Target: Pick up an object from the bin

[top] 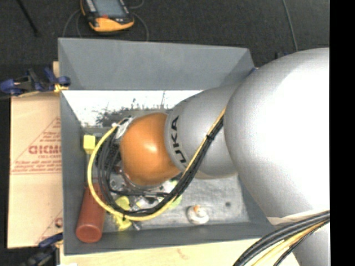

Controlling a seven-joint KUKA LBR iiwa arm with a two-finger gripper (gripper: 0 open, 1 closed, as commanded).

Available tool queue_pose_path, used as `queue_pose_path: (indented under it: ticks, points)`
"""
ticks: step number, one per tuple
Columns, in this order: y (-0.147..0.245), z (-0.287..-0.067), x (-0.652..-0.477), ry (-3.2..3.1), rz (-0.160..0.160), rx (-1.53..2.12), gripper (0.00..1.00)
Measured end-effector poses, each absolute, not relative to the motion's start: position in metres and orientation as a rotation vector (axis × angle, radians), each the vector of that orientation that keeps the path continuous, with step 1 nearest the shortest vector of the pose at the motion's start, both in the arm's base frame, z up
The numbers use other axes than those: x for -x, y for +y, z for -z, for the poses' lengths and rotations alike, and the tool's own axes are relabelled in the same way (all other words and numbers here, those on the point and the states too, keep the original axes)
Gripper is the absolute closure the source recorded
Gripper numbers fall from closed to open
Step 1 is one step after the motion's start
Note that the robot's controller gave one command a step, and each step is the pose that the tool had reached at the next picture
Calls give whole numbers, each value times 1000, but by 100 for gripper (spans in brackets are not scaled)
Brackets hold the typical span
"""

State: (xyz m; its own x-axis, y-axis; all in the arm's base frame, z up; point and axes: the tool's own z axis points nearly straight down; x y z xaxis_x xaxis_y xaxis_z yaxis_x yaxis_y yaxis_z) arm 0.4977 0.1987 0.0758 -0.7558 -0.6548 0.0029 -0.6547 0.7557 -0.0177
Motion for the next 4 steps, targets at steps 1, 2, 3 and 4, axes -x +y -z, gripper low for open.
queue_pose_path:
  ticks: [1,2,3,4]
  points:
    - [199,-76,-498,2941,28,1095,100]
    - [199,-76,-498,2942,28,1094,100]
    - [199,-76,-498,2942,28,1093,100]
    - [199,-76,-498,2942,28,1092,100]
